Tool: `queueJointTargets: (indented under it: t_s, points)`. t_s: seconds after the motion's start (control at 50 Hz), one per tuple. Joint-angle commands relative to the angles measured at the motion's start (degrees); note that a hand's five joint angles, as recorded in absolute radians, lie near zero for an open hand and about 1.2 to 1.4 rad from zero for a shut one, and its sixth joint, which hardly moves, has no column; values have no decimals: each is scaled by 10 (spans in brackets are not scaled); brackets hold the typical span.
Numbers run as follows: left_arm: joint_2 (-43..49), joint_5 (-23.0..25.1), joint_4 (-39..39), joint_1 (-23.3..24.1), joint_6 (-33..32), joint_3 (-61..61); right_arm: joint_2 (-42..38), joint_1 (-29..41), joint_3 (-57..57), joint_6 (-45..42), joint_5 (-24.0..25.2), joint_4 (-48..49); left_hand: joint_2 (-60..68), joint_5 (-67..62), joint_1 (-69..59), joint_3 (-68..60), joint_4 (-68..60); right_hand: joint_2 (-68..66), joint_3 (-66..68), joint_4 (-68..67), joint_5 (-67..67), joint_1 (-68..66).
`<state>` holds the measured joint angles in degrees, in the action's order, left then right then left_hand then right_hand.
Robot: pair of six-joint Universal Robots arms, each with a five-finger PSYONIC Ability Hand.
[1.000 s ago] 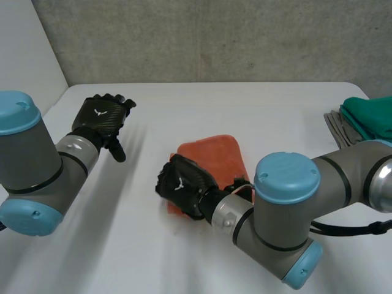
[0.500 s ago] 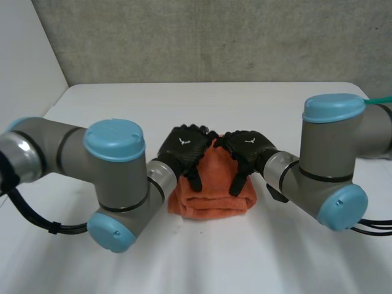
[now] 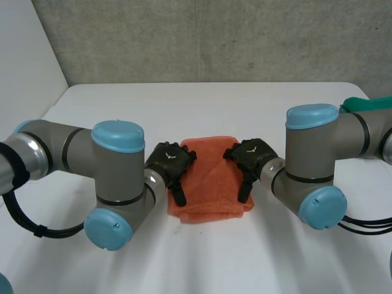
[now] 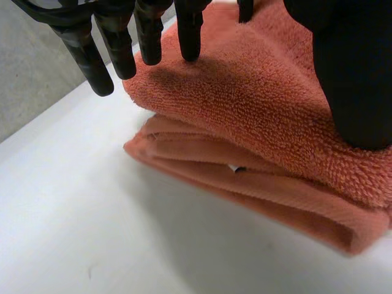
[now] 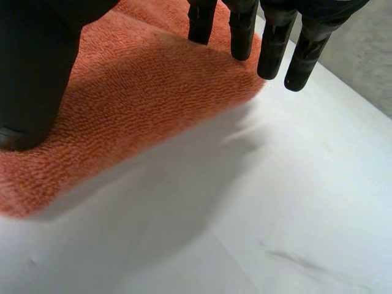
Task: Fold the laundry.
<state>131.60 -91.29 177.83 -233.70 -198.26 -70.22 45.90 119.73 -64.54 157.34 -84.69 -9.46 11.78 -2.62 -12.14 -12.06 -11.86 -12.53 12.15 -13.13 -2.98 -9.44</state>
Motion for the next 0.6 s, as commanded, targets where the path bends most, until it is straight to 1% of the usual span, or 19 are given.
queueJointTargets:
  t_s: [0.02, 0.06, 0.08, 0.16, 0.18, 0.22, 0.24, 0.26, 0.32, 0.34, 0.38, 0.4, 0.48, 0.54, 0.6]
  points:
    - [-60, 36, 3, -3, 4, 3, 55, -5, -65, 3, -16, 65, 15, -6, -11, -12, -14, 25, -21, 31, 30, -6]
    - [-76, 44, 3, -5, 4, 3, 80, -5, -91, 10, -17, 90, 15, -6, -11, -12, -14, 25, -21, 31, 30, -6]
    - [-83, 49, 3, -6, 3, 3, 106, -7, -116, 19, -18, 112, 15, -6, -11, -12, -14, 25, -21, 31, 30, -6]
    - [-116, 78, 0, -26, 4, 2, 150, -27, -169, 45, -17, 137, 13, -5, -9, -10, -12, 25, -21, 31, 30, -6]
    - [-129, 97, -1, -34, 4, 0, 154, -32, -176, 49, -17, 137, 13, -5, -9, -10, -12, 25, -21, 31, 30, -6]
    - [-144, 121, -3, -39, 5, -4, 156, -39, -191, 64, -17, 137, 13, -5, -9, -10, -12, 25, -21, 31, 30, -6]
    - [-151, 136, -6, -40, 5, -5, 157, -44, -205, 85, -15, 136, 13, -5, -9, -10, -12, 25, -21, 31, 30, -6]
    - [-162, 160, -16, -42, 8, -6, 158, -46, -212, 96, -14, 136, 13, -5, -9, -10, -12, 25, -21, 31, 30, -6]
    - [-178, 200, -46, -45, 15, -4, 160, -52, -238, 141, -12, 135, 13, -5, -9, -10, -12, 25, -21, 31, 30, -6]
    - [-187, 224, -64, -51, 20, -3, 160, -55, -244, 151, -10, 135, 13, -5, -9, -10, -12, 25, -21, 31, 30, -6]
    - [-194, 248, -80, -61, 22, -3, 160, -60, -253, 169, -5, 135, 13, -5, -9, -10, -12, 25, -21, 31, 30, -6]
    - [-201, 268, -92, -70, 23, -3, 160, -63, -261, 183, 5, 132, 13, -5, -9, -10, -12, 25, -21, 31, 30, -6]
    - [-212, 295, -107, -76, 24, -3, 159, -65, -276, 206, 31, 120, 13, -5, -9, -10, -12, 25, -21, 31, 30, -6]
    - [-215, 297, -107, -76, 24, -3, 158, -64, -283, 213, 44, 124, 13, -5, -9, -10, -12, 23, -19, 29, 28, -8]
    - [-216, 297, -107, -76, 24, -4, 158, -65, -284, 214, 45, 127, 13, -5, -9, -10, -12, 11, -7, 17, 16, -20]
